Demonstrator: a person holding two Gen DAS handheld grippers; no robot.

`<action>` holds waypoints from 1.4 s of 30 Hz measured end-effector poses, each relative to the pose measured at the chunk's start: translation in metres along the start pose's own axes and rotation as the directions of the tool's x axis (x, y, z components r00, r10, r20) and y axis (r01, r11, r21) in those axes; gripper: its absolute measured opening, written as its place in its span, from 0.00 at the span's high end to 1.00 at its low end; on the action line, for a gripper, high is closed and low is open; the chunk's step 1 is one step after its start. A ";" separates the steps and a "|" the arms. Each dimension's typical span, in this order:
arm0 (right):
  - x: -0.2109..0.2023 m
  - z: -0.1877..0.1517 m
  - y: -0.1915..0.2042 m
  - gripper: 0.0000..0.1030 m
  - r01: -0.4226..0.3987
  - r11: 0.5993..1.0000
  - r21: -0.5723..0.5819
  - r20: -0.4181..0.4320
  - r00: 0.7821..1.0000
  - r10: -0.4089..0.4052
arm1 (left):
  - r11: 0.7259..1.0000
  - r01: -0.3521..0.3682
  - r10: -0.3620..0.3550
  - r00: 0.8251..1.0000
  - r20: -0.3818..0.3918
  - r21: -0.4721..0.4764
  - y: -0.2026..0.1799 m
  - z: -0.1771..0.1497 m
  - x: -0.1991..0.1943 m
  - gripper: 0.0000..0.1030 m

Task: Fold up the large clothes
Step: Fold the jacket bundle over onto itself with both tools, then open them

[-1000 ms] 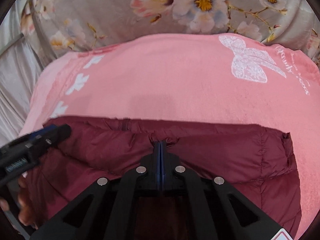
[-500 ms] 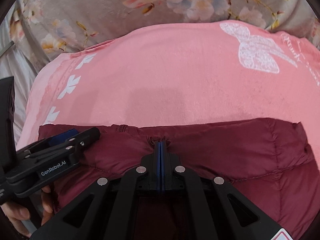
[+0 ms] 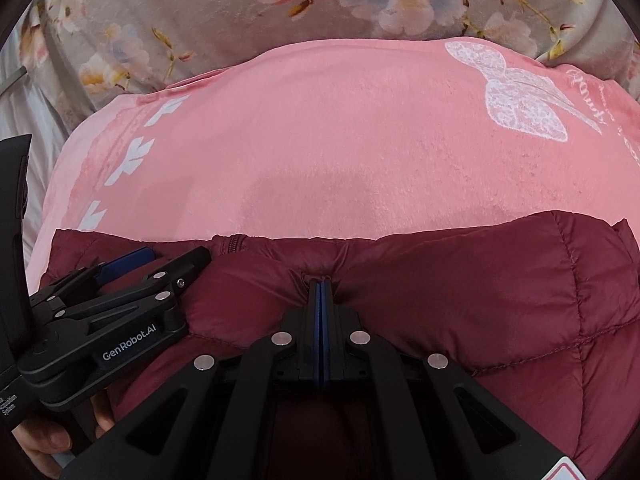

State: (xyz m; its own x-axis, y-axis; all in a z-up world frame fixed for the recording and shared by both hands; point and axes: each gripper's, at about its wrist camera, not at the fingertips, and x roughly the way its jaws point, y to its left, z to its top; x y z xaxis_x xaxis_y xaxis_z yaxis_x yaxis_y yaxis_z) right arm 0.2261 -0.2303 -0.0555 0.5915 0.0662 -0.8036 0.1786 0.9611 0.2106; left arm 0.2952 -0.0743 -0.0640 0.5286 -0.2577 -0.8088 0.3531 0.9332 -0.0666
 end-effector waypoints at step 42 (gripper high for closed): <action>-0.074 -0.098 0.022 0.96 0.036 0.999 -0.035 0.061 0.998 -0.034 | 0.999 -0.024 0.026 0.997 0.066 -0.022 -0.007 -0.097 -0.083 0.28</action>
State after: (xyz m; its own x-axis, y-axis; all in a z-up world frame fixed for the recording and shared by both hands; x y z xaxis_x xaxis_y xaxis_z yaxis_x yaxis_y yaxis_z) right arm 0.1093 -0.1884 -0.0459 0.6324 0.0172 -0.7745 0.1723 0.9716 0.1624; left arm 0.1738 -0.0355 -0.0535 0.5875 -0.2498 -0.7697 0.3235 0.9444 -0.0595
